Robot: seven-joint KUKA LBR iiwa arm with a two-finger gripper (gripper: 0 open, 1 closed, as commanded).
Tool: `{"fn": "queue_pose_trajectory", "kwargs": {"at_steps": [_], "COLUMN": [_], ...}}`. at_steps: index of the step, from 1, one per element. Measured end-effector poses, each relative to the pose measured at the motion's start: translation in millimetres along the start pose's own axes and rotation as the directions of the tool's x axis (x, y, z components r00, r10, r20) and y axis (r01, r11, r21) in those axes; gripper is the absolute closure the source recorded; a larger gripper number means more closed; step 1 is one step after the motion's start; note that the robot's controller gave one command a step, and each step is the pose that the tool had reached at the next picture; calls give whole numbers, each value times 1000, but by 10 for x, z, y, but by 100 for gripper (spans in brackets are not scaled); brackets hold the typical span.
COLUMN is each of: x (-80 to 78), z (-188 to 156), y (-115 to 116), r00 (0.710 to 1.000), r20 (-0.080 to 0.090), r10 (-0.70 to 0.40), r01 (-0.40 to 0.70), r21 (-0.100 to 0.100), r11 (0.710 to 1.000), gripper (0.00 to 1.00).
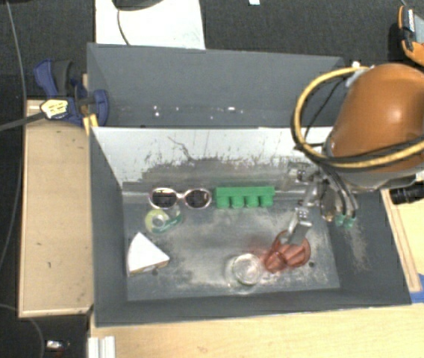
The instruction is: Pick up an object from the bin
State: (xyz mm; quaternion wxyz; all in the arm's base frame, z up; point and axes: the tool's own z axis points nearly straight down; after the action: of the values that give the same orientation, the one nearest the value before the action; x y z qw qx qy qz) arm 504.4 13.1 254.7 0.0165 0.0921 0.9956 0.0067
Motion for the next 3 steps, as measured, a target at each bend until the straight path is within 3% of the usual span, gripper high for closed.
{"fn": "queue_pose_trajectory", "kwargs": {"at_steps": [1,2,3], "x": [-305,-61,-333], "z": [514,298,706], "y": [-257,-39,-325], "r00": [999,999,950], "r20": [-34,6,-14], "r10": [-30,46,312], "r01": [31,-46,-312], "r21": [13,-3,16], "r11": [999,999,950], "gripper": [0,0,0]}}
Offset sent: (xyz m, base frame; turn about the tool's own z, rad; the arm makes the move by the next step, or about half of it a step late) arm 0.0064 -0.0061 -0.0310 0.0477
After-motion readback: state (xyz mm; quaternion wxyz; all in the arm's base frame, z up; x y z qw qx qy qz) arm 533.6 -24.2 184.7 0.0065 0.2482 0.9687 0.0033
